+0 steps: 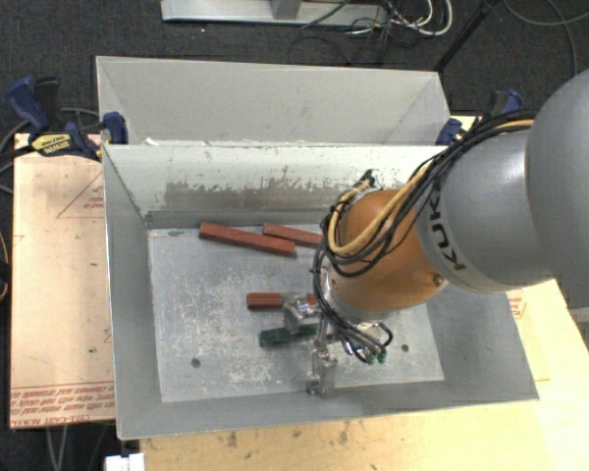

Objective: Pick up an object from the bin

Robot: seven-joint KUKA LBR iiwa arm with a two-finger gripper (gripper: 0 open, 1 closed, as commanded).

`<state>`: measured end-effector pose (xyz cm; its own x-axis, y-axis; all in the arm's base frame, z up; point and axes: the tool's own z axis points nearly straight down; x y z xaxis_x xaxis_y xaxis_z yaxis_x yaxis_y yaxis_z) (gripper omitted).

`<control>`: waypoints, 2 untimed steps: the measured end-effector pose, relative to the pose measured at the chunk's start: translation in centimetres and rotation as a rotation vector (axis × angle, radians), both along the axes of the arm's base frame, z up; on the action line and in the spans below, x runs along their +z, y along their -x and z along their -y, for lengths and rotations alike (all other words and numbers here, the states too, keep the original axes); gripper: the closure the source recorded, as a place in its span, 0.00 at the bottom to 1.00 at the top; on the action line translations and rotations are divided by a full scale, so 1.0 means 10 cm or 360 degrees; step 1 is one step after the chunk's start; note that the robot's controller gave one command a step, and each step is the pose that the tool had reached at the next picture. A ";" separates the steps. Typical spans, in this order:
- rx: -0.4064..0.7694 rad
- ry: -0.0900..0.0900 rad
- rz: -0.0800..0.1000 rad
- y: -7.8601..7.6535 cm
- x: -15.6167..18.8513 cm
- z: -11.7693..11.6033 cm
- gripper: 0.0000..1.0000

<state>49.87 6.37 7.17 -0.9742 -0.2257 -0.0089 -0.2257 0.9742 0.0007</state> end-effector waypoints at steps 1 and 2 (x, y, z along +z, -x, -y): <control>0.0001 0.0001 -0.0014 0.02 -0.01 0.00 1.00; -0.0102 0.0000 0.0003 -0.07 1.34 -0.07 1.00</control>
Offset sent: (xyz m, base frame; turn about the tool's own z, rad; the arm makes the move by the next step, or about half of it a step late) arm 0.0000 0.0000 0.0000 0.0000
